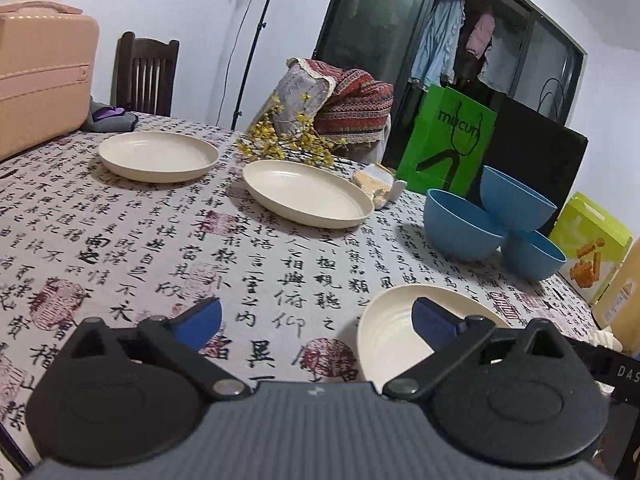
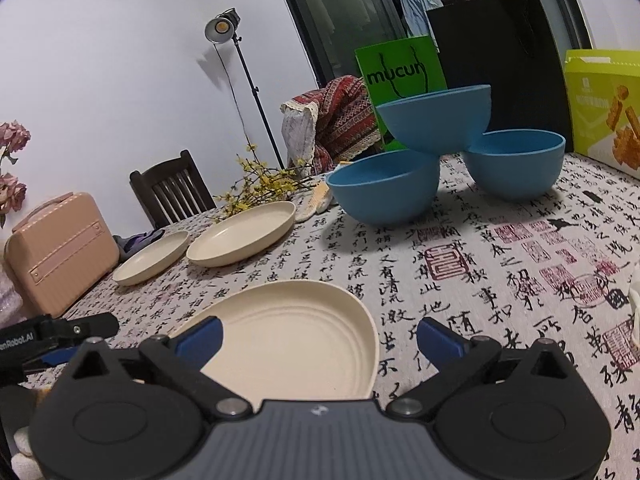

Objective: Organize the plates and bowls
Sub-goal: 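Move both open grippers back toward the remaining cream plates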

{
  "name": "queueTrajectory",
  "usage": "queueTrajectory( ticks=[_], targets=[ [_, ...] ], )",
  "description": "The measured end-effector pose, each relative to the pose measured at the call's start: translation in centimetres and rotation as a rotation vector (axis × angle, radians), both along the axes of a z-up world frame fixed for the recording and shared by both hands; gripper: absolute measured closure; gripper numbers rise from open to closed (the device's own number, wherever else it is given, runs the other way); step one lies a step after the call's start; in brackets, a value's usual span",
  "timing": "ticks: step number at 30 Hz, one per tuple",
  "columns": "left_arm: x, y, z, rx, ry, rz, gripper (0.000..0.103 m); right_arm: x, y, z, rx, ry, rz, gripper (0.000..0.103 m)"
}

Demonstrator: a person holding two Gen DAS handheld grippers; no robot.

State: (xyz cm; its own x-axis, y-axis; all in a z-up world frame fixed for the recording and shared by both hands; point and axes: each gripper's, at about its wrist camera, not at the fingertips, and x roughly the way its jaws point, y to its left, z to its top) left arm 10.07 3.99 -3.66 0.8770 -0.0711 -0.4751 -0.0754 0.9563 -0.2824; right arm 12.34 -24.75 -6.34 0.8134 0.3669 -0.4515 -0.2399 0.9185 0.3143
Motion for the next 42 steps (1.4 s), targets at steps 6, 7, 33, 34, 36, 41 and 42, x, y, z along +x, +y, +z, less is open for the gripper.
queueTrajectory(
  ticks=[6, 7, 33, 34, 36, 41, 42],
  targets=[
    [-0.2, 0.9, 0.5, 0.004, -0.008, 0.014, 0.000, -0.1, 0.7, 0.7, -0.004, -0.014, 0.002, 0.000],
    [-0.3, 1.1, 0.7, 0.004, -0.010, 0.015, 0.000, -0.1, 0.8, 0.8, -0.005, -0.016, 0.002, 0.000],
    [-0.4, 5.9, 4.5, 0.020, -0.051, 0.087, 0.000, 1.4, 6.0, 4.7, -0.020, -0.041, 0.045, 0.000],
    [-0.4, 6.0, 4.5, 0.021, -0.051, 0.090, 0.000, 1.6, 6.1, 4.7, -0.017, -0.039, 0.048, 0.000],
    [-0.3, 6.3, 4.6, 0.024, -0.048, 0.096, 0.000, 2.1, 6.5, 4.8, -0.013, -0.037, 0.056, 0.000],
    [0.1, 7.0, 4.6, 0.028, -0.042, 0.111, 0.000, 3.0, 7.3, 4.8, -0.015, -0.031, 0.071, 0.000],
    [0.3, 7.2, 4.6, 0.027, -0.041, 0.112, 0.000, 3.3, 7.4, 4.8, -0.015, -0.031, 0.074, 0.000]
  ],
)
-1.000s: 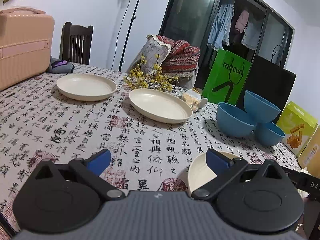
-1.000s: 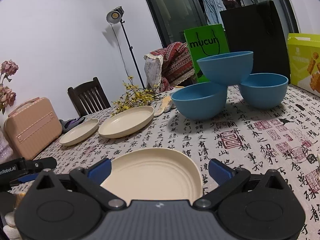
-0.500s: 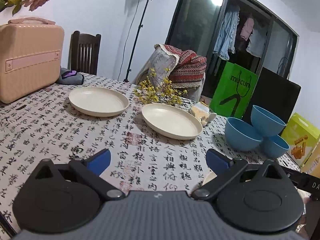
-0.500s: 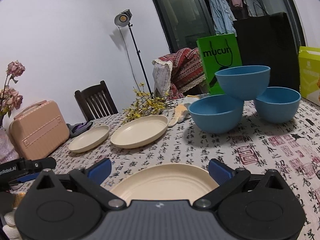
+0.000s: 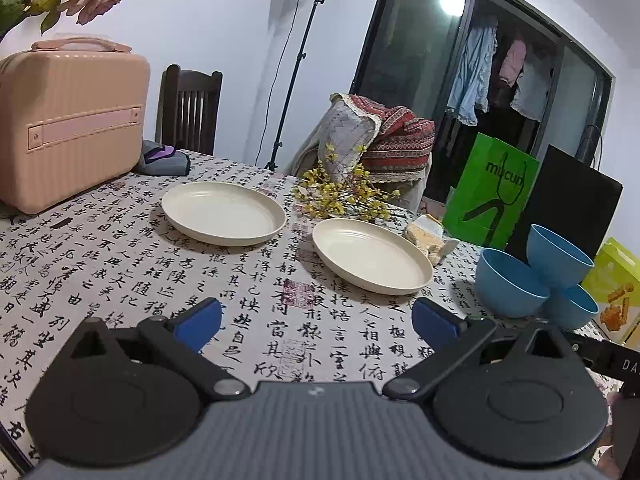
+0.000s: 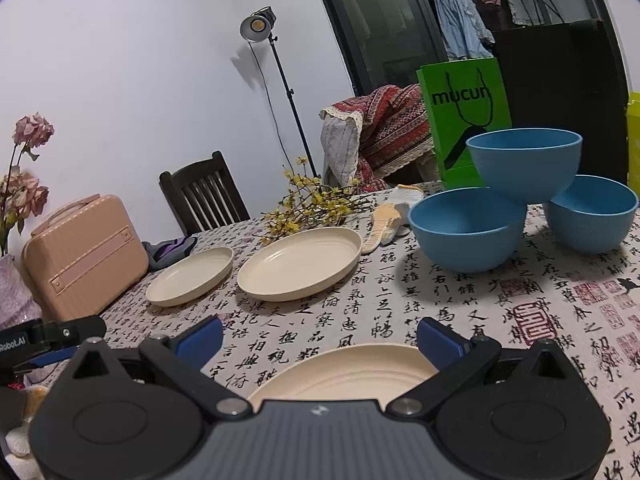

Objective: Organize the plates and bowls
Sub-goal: 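Move both open grippers back toward the remaining cream plates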

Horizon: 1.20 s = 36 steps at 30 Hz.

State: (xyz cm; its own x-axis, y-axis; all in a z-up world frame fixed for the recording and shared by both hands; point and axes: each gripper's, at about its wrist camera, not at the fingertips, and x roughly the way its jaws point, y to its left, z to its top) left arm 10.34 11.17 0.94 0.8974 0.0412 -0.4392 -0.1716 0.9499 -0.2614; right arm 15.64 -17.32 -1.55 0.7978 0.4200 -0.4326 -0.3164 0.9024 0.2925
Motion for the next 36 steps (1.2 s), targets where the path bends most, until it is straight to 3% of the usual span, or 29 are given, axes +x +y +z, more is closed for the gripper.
queueTrajectory(
  ticks=[13, 36],
  targets=[
    [2.5, 2.2, -0.8, -0.026, 0.014, 0.008, 0.000, 2.5, 1.6, -0.3, -0.008, 0.016, 0.018, 0.000],
    [5.0, 7.6, 0.5, -0.065, -0.016, 0.059, 0.000, 5.3, 7.1, 1.3, 0.011, 0.010, 0.030, 0.000]
  ],
)
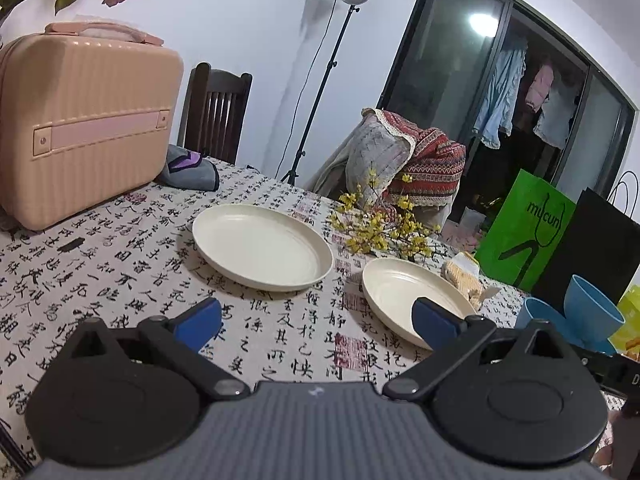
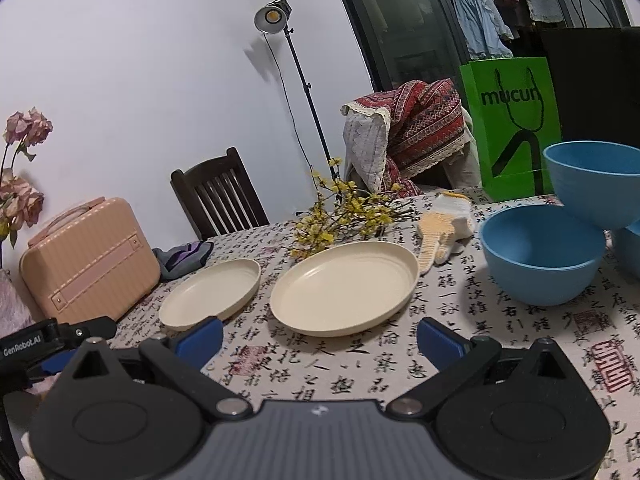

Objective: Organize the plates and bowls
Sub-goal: 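Move both open grippers back toward the remaining cream plates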

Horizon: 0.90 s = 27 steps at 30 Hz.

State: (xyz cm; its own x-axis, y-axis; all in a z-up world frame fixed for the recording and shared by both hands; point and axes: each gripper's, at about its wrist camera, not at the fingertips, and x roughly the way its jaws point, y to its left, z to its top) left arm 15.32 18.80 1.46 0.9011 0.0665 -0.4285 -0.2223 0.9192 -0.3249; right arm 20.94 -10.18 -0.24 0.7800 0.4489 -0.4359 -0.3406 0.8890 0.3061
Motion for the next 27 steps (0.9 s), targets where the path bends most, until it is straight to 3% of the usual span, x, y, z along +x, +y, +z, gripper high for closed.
queueTrajectory(
  ticks=[27],
  targets=[
    [2.2, 3.3, 0.2, -0.032, -0.005, 0.005, 0.000, 1.7, 6.0, -0.2, 0.016, 0.009, -0.005, 0.000]
  ],
)
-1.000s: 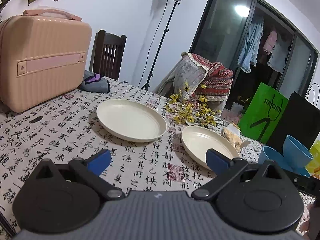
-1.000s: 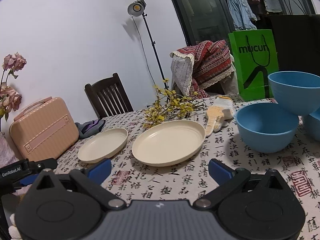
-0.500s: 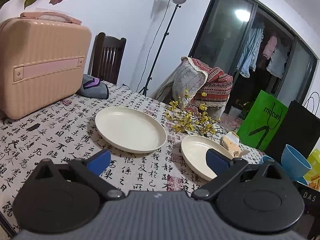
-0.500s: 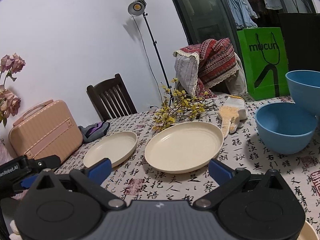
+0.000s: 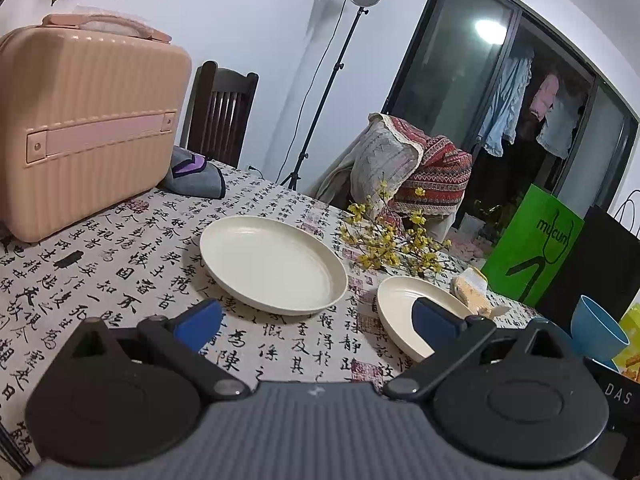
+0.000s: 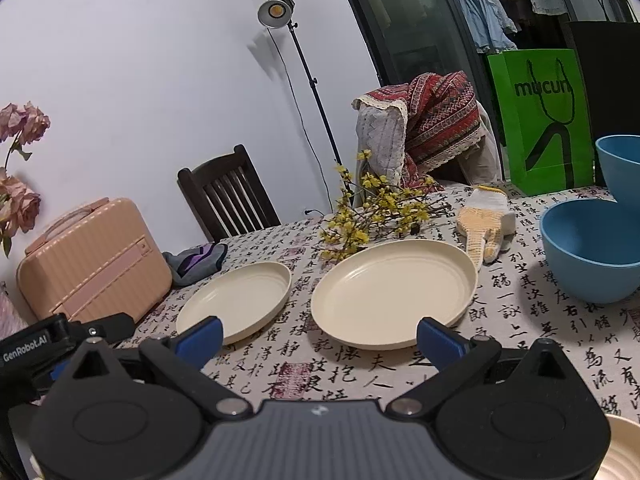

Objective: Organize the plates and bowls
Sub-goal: 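Move both open grippers back toward the remaining cream plates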

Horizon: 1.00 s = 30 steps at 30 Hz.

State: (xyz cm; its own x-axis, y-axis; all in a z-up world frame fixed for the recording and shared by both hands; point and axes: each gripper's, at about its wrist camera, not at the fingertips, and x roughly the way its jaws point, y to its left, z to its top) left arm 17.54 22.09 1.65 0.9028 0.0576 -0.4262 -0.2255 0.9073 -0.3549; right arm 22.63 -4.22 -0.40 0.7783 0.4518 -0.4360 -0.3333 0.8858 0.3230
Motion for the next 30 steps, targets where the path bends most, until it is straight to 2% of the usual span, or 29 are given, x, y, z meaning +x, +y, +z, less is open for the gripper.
queueTrajectory(
  ticks=[16, 21, 30],
  targets=[
    [2.6, 4.5, 0.2, -0.044, -0.013, 0.039, 0.000, 0.8, 5.5, 0.7, -0.002, -0.037, -0.026, 0.000],
    [4.1, 6.2, 0.5, -0.043, -0.013, 0.066, 0.000, 1.9, 6.9, 0.9, 0.020, -0.036, -0.045, 0.000],
    [7.5, 10.4, 0.1, -0.092, -0.014, 0.131, 0.000, 3.8, 9.4, 0.8, 0.025, -0.041, -0.078, 0.000]
  ],
)
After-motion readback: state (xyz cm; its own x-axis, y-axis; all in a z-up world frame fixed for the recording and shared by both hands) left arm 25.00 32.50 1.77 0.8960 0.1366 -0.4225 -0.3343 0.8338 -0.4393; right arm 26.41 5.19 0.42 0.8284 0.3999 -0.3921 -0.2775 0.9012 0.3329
